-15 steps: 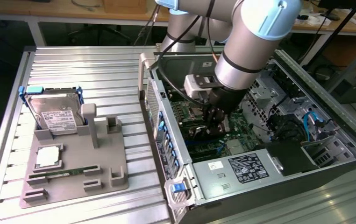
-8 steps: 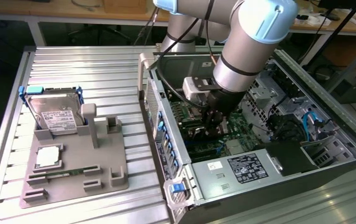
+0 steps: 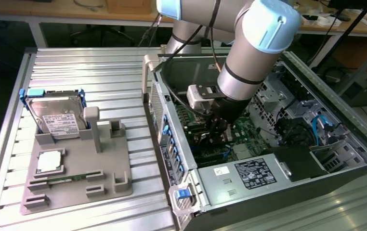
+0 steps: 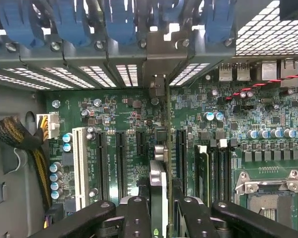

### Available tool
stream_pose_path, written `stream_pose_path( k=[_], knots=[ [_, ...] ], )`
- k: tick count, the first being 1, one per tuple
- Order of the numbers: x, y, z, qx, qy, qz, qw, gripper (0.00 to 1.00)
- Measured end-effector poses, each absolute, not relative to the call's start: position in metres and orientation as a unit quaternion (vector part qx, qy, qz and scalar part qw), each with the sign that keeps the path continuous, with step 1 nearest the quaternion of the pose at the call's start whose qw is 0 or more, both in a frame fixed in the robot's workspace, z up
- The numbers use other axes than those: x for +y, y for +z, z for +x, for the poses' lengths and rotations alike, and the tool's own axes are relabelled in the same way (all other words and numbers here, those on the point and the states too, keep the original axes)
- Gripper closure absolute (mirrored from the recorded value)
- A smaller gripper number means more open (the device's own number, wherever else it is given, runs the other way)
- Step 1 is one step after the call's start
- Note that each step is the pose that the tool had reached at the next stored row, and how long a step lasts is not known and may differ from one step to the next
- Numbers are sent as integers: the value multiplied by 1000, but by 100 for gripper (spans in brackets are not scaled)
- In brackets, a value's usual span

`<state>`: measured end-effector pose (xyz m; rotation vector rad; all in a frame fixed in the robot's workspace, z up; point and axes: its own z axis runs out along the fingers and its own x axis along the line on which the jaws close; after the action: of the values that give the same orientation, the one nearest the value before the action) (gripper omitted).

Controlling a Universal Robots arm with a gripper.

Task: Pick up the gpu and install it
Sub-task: 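Insert the gpu into the slot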

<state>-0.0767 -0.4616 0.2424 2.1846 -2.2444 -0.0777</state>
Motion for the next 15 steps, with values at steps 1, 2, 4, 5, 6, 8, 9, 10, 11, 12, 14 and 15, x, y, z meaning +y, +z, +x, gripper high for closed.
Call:
stream_pose_path(
  k=[1, 2, 4, 5, 6, 8, 9, 10, 11, 12, 14, 15],
  knots=[
    [-462, 246, -77, -716, -24, 697, 5, 60],
    [-462, 256, -77, -716, -24, 697, 5, 47],
    [-462, 263, -77, -716, -24, 697, 5, 47],
    [-462, 267, -77, -716, -24, 697, 5, 47],
    [-462, 271, -77, -716, -24, 697, 5, 47],
    [-462, 278, -77, -716, -24, 697, 5, 47],
    [-462, 279, -77, -716, -24, 697, 5, 47],
    [-462, 279, -77, -716, -24, 697, 5, 47],
    [-462, 279, -77, -716, -24, 697, 5, 47],
    [-462, 279, -77, -716, -24, 697, 5, 49],
    [-462, 279, -77, -716, -24, 697, 5, 55],
    [-462, 279, -77, -716, -24, 697, 5, 55]
  ],
)
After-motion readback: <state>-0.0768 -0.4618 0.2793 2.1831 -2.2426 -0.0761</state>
